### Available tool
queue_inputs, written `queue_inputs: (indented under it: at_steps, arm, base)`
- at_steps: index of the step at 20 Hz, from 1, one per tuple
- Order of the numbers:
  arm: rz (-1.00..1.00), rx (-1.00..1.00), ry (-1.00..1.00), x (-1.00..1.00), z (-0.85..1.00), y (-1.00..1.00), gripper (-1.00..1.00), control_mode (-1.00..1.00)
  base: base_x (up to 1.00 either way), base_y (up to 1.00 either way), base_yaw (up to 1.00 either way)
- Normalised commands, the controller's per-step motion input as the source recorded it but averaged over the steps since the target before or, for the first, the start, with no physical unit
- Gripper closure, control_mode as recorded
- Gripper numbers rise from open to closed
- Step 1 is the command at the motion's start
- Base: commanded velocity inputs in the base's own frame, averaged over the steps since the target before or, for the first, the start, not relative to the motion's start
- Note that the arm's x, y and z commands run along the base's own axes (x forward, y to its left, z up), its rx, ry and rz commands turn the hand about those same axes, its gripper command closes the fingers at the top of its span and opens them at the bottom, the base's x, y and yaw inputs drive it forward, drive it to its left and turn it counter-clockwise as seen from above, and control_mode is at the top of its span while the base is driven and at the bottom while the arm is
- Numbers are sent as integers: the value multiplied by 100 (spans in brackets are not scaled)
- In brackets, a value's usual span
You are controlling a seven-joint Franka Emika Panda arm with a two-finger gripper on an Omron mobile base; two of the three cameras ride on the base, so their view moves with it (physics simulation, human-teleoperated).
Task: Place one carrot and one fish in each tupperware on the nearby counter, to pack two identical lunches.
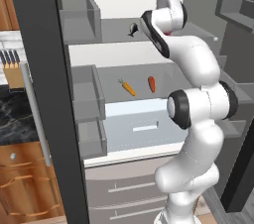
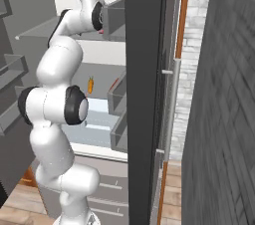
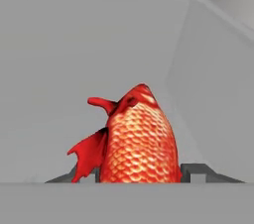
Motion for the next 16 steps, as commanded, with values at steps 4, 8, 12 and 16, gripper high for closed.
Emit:
queue_inputs:
  at_steps: [4, 8, 12, 16]
  arm:
    - [-4, 1, -31, -100, -40, 59, 100, -100]
    - [-2, 4, -13, -100, 5, 6, 100, -100]
    - [0, 4, -9, -100, 15, 0, 100, -100]
    - [1, 1, -13, -100, 19, 0, 100, -100]
  base:
    - [0, 0, 0]
    - [0, 0, 0]
    - [0, 0, 0]
    - [0, 0, 0]
